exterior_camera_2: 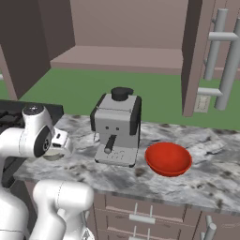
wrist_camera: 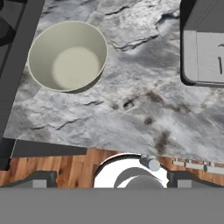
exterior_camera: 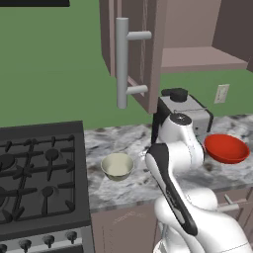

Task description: Pick up the bowls on the counter and stack them on top of one another in the open cabinet. Place the smaller bowl on top of the larger bowl.

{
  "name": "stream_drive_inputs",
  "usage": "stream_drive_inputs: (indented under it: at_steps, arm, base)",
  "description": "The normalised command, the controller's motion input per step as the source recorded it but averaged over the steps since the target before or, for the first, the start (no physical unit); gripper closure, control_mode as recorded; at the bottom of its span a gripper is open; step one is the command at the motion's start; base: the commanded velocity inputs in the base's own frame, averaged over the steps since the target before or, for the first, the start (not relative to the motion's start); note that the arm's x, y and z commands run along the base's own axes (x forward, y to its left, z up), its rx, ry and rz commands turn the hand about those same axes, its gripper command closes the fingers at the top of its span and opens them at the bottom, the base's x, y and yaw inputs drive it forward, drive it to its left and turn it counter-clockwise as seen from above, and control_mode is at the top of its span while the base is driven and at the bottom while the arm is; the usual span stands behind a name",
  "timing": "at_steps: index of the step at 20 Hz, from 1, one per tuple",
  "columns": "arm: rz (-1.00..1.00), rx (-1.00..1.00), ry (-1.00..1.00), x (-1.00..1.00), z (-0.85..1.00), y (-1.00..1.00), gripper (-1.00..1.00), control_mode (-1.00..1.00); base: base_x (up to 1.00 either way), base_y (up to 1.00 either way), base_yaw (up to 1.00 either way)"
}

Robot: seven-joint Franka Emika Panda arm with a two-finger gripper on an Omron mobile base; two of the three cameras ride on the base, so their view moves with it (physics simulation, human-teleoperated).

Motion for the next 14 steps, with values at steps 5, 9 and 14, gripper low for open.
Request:
stream_drive_inputs:
  at_steps: [5, 9, 14]
  arm:
    - [-0.02, 0.03, 0.0, 0.14, -0.2, 0.26, -1.0, -1.0]
    - [-0.06, 0.03, -0.01, 0.23, -0.09, 0.15, -1.0, -1.0]
    - [-0.06, 0.01, 0.0, 0.25, -0.04, 0.06, -1.0, -1.0]
  base:
    - [0.0, 0.0, 0.0]
    - [0.0, 0.0, 0.0]
    - [0.0, 0.0, 0.0]
